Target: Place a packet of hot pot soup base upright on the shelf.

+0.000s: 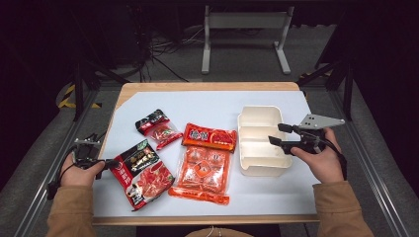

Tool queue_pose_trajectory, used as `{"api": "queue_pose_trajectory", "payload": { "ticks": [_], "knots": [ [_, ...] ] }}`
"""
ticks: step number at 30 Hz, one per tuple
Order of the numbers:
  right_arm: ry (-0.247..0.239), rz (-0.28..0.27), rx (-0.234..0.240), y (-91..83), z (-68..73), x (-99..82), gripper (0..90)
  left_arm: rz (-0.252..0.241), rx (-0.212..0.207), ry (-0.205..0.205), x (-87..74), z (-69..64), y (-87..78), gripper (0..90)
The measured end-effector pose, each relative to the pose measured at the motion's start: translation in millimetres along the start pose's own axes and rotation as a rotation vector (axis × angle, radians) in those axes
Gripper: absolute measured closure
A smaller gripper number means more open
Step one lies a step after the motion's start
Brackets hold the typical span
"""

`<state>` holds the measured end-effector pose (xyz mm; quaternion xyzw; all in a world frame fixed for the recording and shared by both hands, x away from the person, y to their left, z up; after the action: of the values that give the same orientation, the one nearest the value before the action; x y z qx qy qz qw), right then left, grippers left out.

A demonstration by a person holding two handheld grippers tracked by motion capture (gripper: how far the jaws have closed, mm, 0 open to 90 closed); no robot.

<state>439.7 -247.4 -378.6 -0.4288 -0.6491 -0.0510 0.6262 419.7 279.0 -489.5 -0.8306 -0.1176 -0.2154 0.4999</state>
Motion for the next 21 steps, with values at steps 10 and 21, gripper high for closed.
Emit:
{"api": "queue_pose_trajectory", "payload": {
  "ticks": [10, 21],
  "knots": [
    [0.003, 0.007, -0.007, 1.5, 0.3, -2.6, 41.0, -0.159, 0.008, 0.109, 21.4, -33.2, -31.5, 85.3],
    [0.017, -0.027, -0.013, -4.5, 3.1, 3.6, 42.1, -0.271, -0.048, 0.265, 30.6, -89.2, -71.4, 85.3]
  ]
}}
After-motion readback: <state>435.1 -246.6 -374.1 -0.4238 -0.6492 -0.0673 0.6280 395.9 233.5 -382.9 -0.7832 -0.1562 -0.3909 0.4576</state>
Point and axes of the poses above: each handheld gripper's, and its own axes: y roughly forward along the jaws, x roughly out of its top, z roughly to its left, the point moved 9 cm from there along y, roughly forward along the jaws, and after that the axes turned 11 degrees about -y, right-handed, at the moved point
